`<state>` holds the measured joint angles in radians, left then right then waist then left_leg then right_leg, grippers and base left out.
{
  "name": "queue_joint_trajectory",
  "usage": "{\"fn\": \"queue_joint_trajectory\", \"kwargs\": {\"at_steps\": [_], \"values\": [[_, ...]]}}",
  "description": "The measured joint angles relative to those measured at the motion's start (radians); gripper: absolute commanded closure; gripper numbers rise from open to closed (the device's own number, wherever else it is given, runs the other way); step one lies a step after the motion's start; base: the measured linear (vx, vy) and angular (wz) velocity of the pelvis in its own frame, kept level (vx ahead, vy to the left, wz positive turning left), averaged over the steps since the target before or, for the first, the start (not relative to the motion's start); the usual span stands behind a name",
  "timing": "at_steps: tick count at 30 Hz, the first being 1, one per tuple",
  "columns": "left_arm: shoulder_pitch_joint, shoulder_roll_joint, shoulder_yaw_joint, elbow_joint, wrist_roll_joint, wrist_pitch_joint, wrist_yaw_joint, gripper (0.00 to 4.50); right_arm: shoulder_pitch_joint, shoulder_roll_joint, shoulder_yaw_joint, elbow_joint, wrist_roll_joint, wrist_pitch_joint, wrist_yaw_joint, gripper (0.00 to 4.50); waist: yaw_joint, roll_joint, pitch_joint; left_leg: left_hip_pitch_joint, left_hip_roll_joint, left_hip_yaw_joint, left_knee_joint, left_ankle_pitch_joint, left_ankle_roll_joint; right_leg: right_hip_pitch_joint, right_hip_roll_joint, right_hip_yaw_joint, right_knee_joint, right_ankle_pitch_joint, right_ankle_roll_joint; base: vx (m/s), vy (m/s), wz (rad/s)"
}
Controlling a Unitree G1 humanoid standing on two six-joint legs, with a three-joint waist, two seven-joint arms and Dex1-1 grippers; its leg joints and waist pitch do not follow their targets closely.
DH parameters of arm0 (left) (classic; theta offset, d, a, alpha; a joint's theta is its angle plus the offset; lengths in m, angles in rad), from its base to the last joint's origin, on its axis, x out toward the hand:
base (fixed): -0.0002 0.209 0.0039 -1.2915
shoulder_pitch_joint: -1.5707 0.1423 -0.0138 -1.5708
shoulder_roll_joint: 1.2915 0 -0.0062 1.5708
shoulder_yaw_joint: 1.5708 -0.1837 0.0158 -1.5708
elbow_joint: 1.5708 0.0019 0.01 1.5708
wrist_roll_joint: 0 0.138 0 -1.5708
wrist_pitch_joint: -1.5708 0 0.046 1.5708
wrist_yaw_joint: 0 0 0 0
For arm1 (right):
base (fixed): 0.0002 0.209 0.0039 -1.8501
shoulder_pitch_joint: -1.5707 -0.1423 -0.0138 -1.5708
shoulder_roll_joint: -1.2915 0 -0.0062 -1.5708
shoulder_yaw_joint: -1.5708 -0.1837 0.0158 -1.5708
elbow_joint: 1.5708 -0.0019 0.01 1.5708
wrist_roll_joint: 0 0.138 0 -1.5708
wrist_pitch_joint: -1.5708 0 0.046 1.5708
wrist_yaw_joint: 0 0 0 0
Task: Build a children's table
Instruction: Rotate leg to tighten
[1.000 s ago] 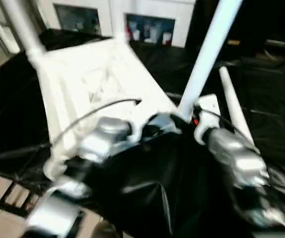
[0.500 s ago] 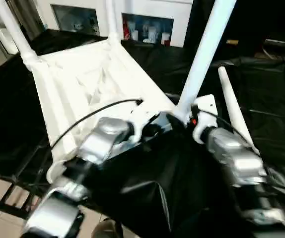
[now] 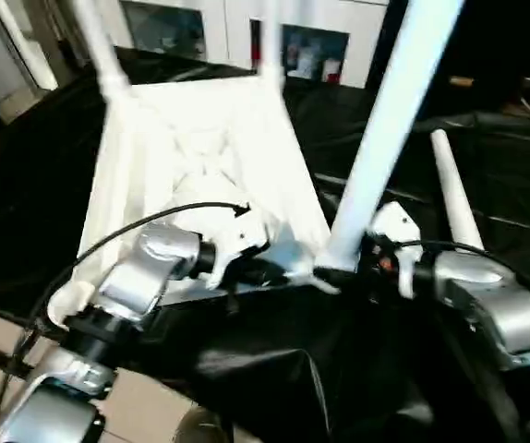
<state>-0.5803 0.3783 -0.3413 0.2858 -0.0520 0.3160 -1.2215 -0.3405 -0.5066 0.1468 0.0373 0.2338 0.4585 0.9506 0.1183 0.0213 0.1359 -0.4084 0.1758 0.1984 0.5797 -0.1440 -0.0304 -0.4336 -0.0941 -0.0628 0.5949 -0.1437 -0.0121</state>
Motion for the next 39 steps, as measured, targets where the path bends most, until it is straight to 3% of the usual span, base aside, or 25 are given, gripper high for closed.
{"fn": "queue_joint_trajectory", "kwargs": {"at_steps": [3,11,13,18,25,30,31,32,39], "values": [[0.003,0.006,-0.001,0.0,-0.002,0.0,-0.013,4.5,0.014,-0.004,0.0,-0.014,0.009,0.004,0.01,0.6,-0.001,0.0,0.0,0.0,0.0,0.0,0.0,0.0,0.0,0.0,0.0,0.0,0.0,0.0,0.0,0.0,0.0,0.0],[0.008,0.008,-0.004,0.0,-0.003,0.0,-0.019,4.5,0.03,0.012,-0.001,-0.035,0.024,0.022,0.013,1.19,-0.002,0.0,0.0,0.0,0.0,0.0,0.0,0.0,0.0,0.0,0.0,0.0,0.0,-0.002,0.004,0.0,0.0,0.0],[0.009,0.008,-0.005,0.001,-0.003,0.0,-0.02,4.5,0.035,0.012,-0.001,-0.036,0.028,0.022,0.011,1.51,-0.002,0.0,0.0,0.0,0.0,0.0,0.0,0.0,0.0,0.0,0.0,0.0,0.0,-0.002,0.004,0.0,0.0,0.0],[0.007,-0.003,-0.002,0.014,0.0,0.003,0.0,4.5,0.055,0.057,-0.02,-0.041,0.028,0.023,-0.048,1.65,-0.004,0.0,0.0,0.001,0.0,0.0,0.0,0.0,0.0,0.001,0.0,0.0,0.0,0.0,0.0,0.0,0.0,0.0],[-0.088,-0.162,0.031,0.16,0.051,0.079,0.268,4.5,-0.019,0.285,-0.126,0.107,-0.039,0.015,-0.441,1.67,-0.03,0.001,-0.001,0.004,0.0,0.0,0.002,0.0,0.0,0.001,0.0,0.0,-0.001,-0.002,0.004,0.0,0.0,0.0],[-0.146,-0.294,0.062,0.249,0.074,0.136,0.469,4.5,-0.105,0.401,-0.18,0.23,-0.104,-0.034,-0.706,1.67,-0.034,0.005,-0.004,0.005,-0.001,-0.001,0.002,0.0,0.0,0.001,0.0,-0.001,-0.004,-0.002,0.004,0.0,0.0,0.0],[-0.146,-0.299,0.062,0.252,0.076,0.136,0.477,4.5,-0.105,0.409,-0.183,0.236,-0.111,-0.044,-0.72,1.13,-0.034,0.007,-0.005,0.005,-0.001,-0.001,0.001,0.0,0.0,0.001,0.0,-0.001,-0.005,-0.002,0.004,0.0,0.0,0.0],[-0.146,-0.299,0.062,0.252,0.076,0.136,0.477,4.5,-0.105,0.413,-0.185,0.239,-0.111,-0.05,-0.723,0.99,-0.034,0.007,-0.005,0.005,-0.001,-0.001,0.001,0.0,0.0,0.001,0.0,-0.001,-0.005,-0.002,0.004,0.0,0.0,0.0],[-0.119,-0.26,0.055,0.207,0.077,0.119,0.417,4.5,-0.095,0.387,-0.161,0.219,-0.11,-0.05,-0.624,0.57,-0.04,0.008,-0.006,0.005,-0.001,-0.001,0.0,0.0,0.0,0.0,0.0,-0.001,-0.005,-0.002,0.005,0.0,0.0,0.0]]}}
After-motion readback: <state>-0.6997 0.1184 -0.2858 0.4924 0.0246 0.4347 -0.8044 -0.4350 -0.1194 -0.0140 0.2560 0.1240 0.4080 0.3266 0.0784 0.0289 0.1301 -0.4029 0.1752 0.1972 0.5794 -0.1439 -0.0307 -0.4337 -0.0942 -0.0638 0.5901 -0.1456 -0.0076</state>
